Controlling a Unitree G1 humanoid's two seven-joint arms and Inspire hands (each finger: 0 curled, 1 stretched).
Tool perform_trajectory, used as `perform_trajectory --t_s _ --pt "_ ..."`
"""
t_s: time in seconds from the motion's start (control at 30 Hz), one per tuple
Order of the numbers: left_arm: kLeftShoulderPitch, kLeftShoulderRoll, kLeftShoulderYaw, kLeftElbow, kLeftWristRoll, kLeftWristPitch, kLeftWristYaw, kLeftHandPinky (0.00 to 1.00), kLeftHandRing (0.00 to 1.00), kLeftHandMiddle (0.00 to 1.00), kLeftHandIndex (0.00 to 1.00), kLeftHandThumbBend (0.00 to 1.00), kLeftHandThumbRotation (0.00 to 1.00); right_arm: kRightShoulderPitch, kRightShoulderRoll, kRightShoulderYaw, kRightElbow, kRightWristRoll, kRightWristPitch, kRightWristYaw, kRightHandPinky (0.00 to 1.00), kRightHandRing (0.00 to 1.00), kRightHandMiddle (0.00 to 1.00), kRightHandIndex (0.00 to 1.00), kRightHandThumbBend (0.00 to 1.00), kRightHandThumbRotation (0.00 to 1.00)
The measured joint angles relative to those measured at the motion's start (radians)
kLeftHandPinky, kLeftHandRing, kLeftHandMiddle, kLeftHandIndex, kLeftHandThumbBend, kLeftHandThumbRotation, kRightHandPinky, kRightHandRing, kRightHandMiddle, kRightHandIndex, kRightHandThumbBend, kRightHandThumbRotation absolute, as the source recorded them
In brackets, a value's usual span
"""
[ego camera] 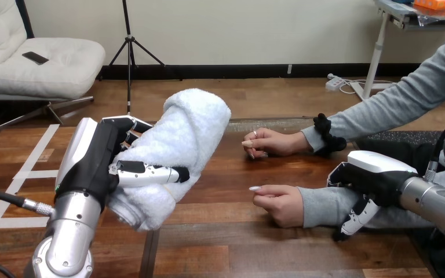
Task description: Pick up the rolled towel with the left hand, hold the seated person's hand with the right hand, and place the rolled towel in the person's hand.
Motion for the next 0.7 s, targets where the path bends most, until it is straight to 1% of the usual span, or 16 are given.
perform_trajectory --t_s 0.37,0.7 --pt "0.011 0.000 0.009 0.000 0.001 0.000 0.001 0.26 0.33 0.40 0.44 0.65 0.00 0.000 0.003 0.009 0.003 -0.003 -0.004 -0.024 0.33 0.37 0.41 0.41 0.94 0.01" --pt "0.012 0.000 0.022 0.000 0.005 0.000 0.001 0.25 0.32 0.39 0.44 0.66 0.00 0.000 0.006 0.015 0.005 -0.011 -0.004 -0.046 0.30 0.33 0.38 0.38 0.93 0.00"
